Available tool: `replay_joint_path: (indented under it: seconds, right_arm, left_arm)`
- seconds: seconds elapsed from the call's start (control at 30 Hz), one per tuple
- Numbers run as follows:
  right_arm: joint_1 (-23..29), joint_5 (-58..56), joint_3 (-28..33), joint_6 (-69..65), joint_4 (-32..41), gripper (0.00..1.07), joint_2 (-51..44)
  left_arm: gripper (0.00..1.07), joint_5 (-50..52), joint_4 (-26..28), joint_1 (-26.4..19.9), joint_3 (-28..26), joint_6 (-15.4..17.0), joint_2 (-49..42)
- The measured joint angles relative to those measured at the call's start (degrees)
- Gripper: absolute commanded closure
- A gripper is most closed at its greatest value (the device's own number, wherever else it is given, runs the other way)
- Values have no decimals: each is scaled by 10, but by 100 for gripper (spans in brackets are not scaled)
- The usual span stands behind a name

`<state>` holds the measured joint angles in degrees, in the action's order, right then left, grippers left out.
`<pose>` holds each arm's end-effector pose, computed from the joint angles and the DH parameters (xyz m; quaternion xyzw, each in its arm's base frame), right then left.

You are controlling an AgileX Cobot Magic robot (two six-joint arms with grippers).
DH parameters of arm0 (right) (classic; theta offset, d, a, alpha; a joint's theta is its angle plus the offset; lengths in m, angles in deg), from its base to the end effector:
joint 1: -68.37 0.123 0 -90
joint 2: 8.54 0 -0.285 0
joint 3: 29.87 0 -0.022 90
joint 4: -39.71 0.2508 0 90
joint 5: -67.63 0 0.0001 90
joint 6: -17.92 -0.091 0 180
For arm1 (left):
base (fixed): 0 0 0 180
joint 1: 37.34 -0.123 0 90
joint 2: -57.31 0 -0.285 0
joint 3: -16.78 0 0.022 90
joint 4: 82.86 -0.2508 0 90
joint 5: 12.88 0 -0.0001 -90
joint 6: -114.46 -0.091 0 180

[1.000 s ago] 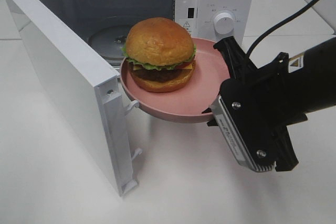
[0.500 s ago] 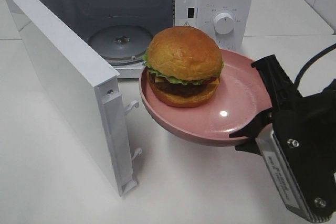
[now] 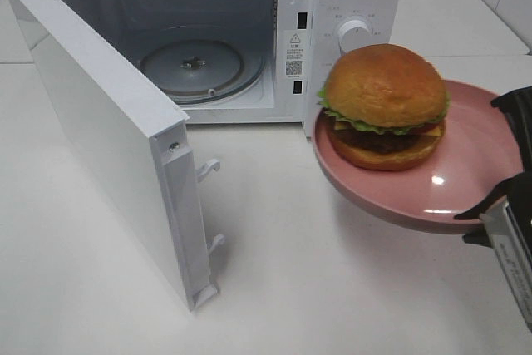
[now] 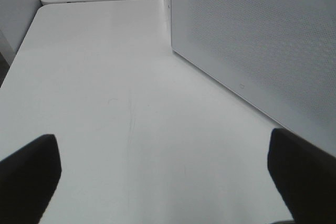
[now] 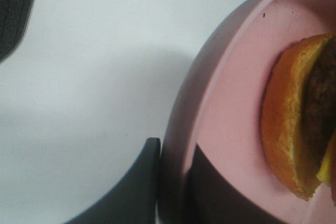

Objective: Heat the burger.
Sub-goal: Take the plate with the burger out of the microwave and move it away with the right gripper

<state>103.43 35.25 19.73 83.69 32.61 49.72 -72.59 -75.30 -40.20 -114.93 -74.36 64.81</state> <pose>0.1293 0.0834 0.2397 -0.7475 0.5689 -0.1371 0.3143 -0.0053 -0.0106 0.2807 0.0461 0.8426 -0.0114 0.5364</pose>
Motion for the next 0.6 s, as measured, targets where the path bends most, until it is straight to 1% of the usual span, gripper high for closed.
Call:
replay_joint_path:
  seconds: [0.07,0.17,0.23,0.33,0.4,0.43,0.47,0.5,0.57,0.6]
  right_arm:
    - [0,-42,0,-97,-62,107,-21]
    - [0,-50,0,-116,-75,107,-24]
    - [0,-84,0,-211,-121,107,-29]
    - [0,-92,0,-237,-133,107,-29]
    - [0,-111,0,-332,-170,107,-29]
    - [0,-111,0,-332,-170,107,-29]
    - [0,-121,0,-378,-186,107,-29]
    - [0,-121,0,-378,-186,107,-29]
    - [0,-142,0,-443,-214,107,-29]
    - [0,-142,0,-443,-214,107,-29]
  left_arm:
    - [6,0,0,0,0,0,0]
    - [6,0,0,0,0,0,0]
    - [6,0,0,0,0,0,0]
    - [6,0,0,0,0,0,0]
    - [6,0,0,0,0,0,0]
    - [6,0,0,0,0,0,0]
    - [6,0,0,0,0,0,0]
    - [6,0,0,0,0,0,0]
    - [6,0,0,0,0,0,0]
    - [6,0,0,0,0,0,0]
